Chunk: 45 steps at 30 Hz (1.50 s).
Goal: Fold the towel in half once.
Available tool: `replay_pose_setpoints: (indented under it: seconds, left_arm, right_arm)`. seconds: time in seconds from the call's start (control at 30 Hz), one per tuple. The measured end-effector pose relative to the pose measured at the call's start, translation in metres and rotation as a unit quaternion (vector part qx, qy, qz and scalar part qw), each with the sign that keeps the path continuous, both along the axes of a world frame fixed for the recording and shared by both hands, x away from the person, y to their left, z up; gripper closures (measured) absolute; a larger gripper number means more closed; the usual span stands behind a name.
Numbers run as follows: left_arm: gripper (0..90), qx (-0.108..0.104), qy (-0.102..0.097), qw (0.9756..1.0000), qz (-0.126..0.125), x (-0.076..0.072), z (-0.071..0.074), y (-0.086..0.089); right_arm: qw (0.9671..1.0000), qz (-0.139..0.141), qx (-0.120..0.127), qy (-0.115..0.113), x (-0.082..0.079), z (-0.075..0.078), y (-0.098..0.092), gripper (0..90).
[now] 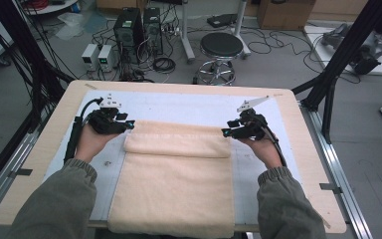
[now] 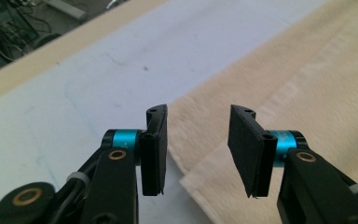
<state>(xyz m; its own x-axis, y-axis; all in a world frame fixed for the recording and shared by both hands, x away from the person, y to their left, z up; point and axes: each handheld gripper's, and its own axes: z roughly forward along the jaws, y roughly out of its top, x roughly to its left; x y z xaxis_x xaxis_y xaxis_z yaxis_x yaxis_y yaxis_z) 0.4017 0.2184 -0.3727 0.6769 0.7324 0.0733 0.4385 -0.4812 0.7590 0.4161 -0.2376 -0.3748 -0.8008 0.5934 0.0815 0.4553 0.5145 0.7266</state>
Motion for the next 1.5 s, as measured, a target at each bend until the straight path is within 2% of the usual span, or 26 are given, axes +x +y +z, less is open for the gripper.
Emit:
replay_pose_setpoints:
  seconds: [0.1,0.23,0.4,0.53,0.63,0.7,0.8,0.93,1.1,1.17,1.23,1.3,1.4,1.5]
  left_arm:
    - [55.5,0.006,0.023,0.9997,-0.002,-0.001,-0.013,-0.001]
    - [54.6,0.002,0.033,0.9994,-0.003,-0.003,-0.028,0.0]
    - [54.6,0.009,0.062,0.9979,-0.016,-0.003,-0.044,-0.004]
    - [66.0,0.017,0.065,0.9974,-0.025,-0.005,-0.052,-0.007]
    - [78.4,0.017,0.052,0.9981,-0.028,-0.008,-0.051,-0.009]
    - [83.4,0.02,0.047,0.9983,-0.027,-0.01,-0.049,-0.009]
    - [84.9,0.018,0.036,0.9988,-0.026,-0.014,-0.044,-0.008]
    - [85.0,-0.003,0.013,0.9994,-0.032,-0.024,-0.03,-0.004]
    - [85.0,-0.031,-0.023,0.9983,-0.043,-0.051,-0.013,0.008]
    - [85.1,-0.037,-0.031,0.9975,-0.052,-0.064,-0.009,0.013]
    - [85.1,-0.043,-0.049,0.9963,-0.056,-0.081,-0.005,0.016]
    - [85.1,-0.041,-0.059,0.9952,-0.067,-0.099,-0.002,0.018]
    - [85.1,-0.048,-0.066,0.9932,-0.083,-0.13,0.0,0.023]
    - [85.2,-0.037,-0.066,0.9917,-0.104,-0.167,-0.002,0.025]
  right_arm:
    - [0.9999,0.01,-0.011,0.004,-0.005,-0.008,0.007,51.9]
    - [0.9993,0.013,-0.031,0.013,-0.007,-0.023,0.015,50.9]
    - [0.9986,0.01,-0.044,0.026,-0.007,-0.042,0.019,52.8]
    - [0.9983,0.017,-0.051,0.025,-0.009,-0.051,0.023,62.4]
    - [0.9979,0.029,-0.053,0.023,-0.01,-0.049,0.025,75.3]
    - [0.9973,0.039,-0.058,0.023,-0.011,-0.047,0.026,81.0]
    - [0.9973,0.045,-0.054,0.022,-0.013,-0.043,0.026,83.0]
    - [0.9976,0.057,-0.04,0.01,-0.022,-0.032,0.022,83.5]
    - [0.9966,0.078,-0.01,-0.023,-0.045,-0.006,0.015,84.0]
    - [0.9956,0.087,-0.004,-0.034,-0.058,0.004,0.012,84.1]
    - [0.994,0.099,-0.004,-0.046,-0.072,0.012,0.011,84.1]
    - [0.9918,0.112,-0.005,-0.061,-0.087,0.018,0.012,84.1]
    - [0.9884,0.134,-0.007,-0.072,-0.114,0.022,0.011,84.1]
    - [0.9862,0.151,-0.002,-0.068,-0.144,0.017,0.009,84.1]
